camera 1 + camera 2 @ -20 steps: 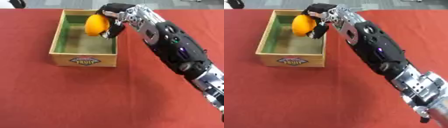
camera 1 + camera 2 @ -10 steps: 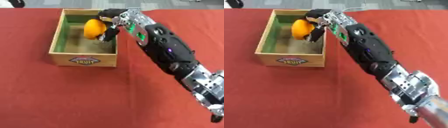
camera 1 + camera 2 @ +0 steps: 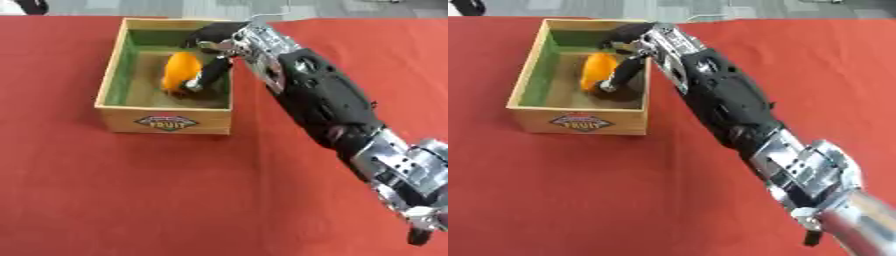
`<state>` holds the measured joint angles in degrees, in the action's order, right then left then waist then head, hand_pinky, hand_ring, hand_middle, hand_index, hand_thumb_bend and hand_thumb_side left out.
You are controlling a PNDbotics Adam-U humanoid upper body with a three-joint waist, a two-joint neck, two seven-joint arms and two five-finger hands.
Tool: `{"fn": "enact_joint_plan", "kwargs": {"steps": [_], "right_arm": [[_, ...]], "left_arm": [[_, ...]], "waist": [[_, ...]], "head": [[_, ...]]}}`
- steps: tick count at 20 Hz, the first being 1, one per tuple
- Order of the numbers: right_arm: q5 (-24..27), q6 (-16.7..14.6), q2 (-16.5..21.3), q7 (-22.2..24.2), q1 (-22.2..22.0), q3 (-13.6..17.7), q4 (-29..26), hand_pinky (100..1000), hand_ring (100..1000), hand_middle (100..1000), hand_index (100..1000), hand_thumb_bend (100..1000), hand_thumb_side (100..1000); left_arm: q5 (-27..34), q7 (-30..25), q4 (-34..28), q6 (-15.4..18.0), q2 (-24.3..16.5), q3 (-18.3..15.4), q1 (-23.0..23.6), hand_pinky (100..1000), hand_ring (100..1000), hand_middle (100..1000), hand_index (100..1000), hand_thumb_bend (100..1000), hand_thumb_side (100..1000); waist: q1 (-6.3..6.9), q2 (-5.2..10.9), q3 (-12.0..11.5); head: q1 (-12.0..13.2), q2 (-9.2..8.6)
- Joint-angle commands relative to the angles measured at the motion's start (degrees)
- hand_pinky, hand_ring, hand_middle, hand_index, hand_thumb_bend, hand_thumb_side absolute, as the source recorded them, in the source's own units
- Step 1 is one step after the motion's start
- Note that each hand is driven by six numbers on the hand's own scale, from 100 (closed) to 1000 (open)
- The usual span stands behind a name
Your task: Pick up objects on the table and place them in the box.
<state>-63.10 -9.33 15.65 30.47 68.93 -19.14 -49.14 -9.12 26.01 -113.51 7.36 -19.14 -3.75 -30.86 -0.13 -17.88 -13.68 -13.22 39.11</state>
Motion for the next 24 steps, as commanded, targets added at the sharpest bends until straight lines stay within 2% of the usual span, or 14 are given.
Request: {"fn": "enact_joint_plan", "kwargs": {"steps": [1, 6, 9, 11, 13, 14, 17, 18, 19, 20, 24], "right_arm": [[-1.47, -0.74, 0.51, -0.25, 1.9, 1.21, -0.47, 893, 963, 962, 1000, 674, 796], [-0.81, -0.19, 0.74, -0.42, 2.44, 2.18, -1.43, 899, 950, 952, 1000, 659, 810], [1.57, 0.47, 1.67, -0.84, 2.71, 2.48, -4.15, 879, 936, 925, 1000, 547, 800], [3.69, 1.21, 2.59, -0.65, 2.63, 2.25, -6.67, 877, 935, 922, 1000, 529, 799], [6.7, 1.93, 4.23, -0.51, 2.48, 2.18, -10.71, 866, 919, 897, 1000, 438, 783], [8.41, 2.45, 5.29, -0.32, 2.21, 2.07, -13.08, 865, 918, 895, 1000, 433, 782], [13.55, 4.86, 8.65, -0.31, 0.91, 2.05, -20.56, 839, 889, 858, 1000, 243, 735], [15.32, 5.88, 9.74, -0.59, 0.26, 2.24, -23.13, 834, 884, 851, 1000, 207, 721], [17.13, 7.05, 10.83, -0.95, -0.48, 2.47, -25.84, 821, 869, 828, 1000, 100, 701], [19.04, 8.35, 12.01, -1.46, -1.39, 2.74, -28.86, 819, 866, 823, 1000, 100, 678], [25.33, 12.72, 16.96, -4.28, -6.12, 4.19, -41.47, 799, 839, 776, 987, 100, 685]], "left_arm": [[0.17, -0.09, -1.08, 0.12, -0.9, -0.1, -0.83, 611, 663, 722, 873, 162, 943], [0.11, -0.1, -1.08, 0.1, -0.89, -0.1, -0.72, 611, 663, 721, 873, 163, 944], [0.01, -0.07, -1.08, 0.01, -1.03, -0.18, -0.41, 611, 663, 721, 872, 163, 945], [-0.06, -0.05, -1.08, 0.01, -1.06, -0.21, -0.32, 611, 663, 720, 872, 163, 945], [-0.14, 0.02, -1.08, -0.05, -1.12, -0.29, -0.09, 610, 663, 720, 872, 163, 945], [-0.18, 0.07, -1.08, -0.07, -1.18, -0.33, 0.03, 610, 663, 720, 872, 163, 945], [-0.31, 0.23, -1.08, -0.15, -1.27, -0.48, 0.38, 610, 663, 719, 872, 164, 945], [-0.36, 0.27, -1.08, -0.15, -1.27, -0.51, 0.45, 610, 663, 719, 872, 164, 945], [-0.4, 0.32, -1.08, -0.15, -1.26, -0.54, 0.51, 610, 663, 719, 872, 173, 942], [-0.43, 0.37, -1.08, -0.16, -1.24, -0.58, 0.58, 610, 663, 719, 872, 164, 945], [-0.56, 0.57, -1.08, -0.2, -1.24, -0.71, 0.82, 610, 663, 719, 872, 164, 946]], "waist": [[0.16, 1.3, 0.09], [0.18, 1.55, 0.26], [0.23, 1.84, 0.54], [0.2, 1.97, 0.69], [0.2, 2.17, 0.97], [0.19, 2.26, 1.1], [0.23, 2.55, 1.54], [0.27, 2.63, 1.68], [0.31, 2.7, 1.81], [0.37, 2.75, 1.96], [0.7, 2.88, 2.73]], "head": [[-0.07, -0.32], [-0.1, -0.23], [0.07, 0.0], [0.13, 0.1], [0.41, 0.24], [0.53, 0.33], [1.01, 0.58], [1.15, 0.65], [1.3, 0.71], [1.49, 0.78], [2.43, 1.15]]}}
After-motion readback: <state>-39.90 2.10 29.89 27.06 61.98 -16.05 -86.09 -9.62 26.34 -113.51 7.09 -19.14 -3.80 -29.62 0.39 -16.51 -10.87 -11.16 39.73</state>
